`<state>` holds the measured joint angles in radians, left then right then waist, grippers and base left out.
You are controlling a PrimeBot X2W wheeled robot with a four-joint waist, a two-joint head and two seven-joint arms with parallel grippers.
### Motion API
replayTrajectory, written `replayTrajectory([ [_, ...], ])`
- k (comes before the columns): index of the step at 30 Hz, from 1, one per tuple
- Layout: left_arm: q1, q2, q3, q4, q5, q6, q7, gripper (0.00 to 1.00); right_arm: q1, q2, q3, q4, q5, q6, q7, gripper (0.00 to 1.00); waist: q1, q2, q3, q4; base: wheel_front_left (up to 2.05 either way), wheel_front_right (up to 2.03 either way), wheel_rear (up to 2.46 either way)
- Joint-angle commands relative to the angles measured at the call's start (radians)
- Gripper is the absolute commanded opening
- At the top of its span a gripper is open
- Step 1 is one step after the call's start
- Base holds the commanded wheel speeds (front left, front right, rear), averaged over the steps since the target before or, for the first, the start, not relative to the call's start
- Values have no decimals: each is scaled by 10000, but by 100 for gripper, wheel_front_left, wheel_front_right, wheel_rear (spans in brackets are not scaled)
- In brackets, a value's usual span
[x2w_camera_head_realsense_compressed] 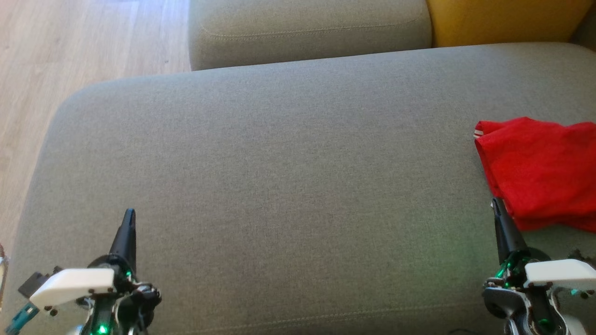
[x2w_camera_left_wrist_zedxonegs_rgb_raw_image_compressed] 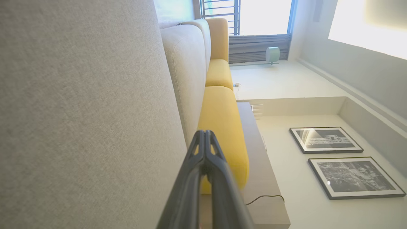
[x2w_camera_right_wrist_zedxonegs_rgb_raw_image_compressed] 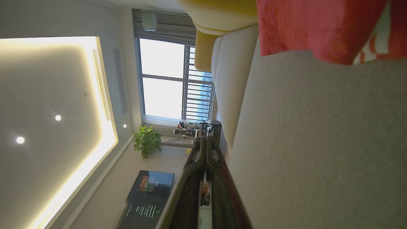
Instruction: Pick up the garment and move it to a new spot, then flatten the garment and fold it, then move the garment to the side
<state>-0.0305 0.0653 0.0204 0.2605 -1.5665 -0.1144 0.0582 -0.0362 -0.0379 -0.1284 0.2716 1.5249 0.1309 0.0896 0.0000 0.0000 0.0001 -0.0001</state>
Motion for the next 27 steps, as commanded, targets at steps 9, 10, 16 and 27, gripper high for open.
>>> replayTrajectory([
  [9,-742,137,535,-172,-754,-163,230,0,-717,-123,145,-269,837,-2,237,0,0,0,30,1,0,0,0],
  [10,-742,134,539,-172,-750,-163,234,0,-717,-123,145,-269,837,-2,236,0,0,0,30,1,0,0,0],
  [16,-744,115,566,-170,-727,-163,255,0,-717,-123,145,-269,837,-2,236,0,0,0,30,1,0,0,0],
  [27,-748,82,612,-168,-688,-163,292,0,-717,-123,145,-269,837,-2,236,0,0,0,30,1,0,0,0],
])
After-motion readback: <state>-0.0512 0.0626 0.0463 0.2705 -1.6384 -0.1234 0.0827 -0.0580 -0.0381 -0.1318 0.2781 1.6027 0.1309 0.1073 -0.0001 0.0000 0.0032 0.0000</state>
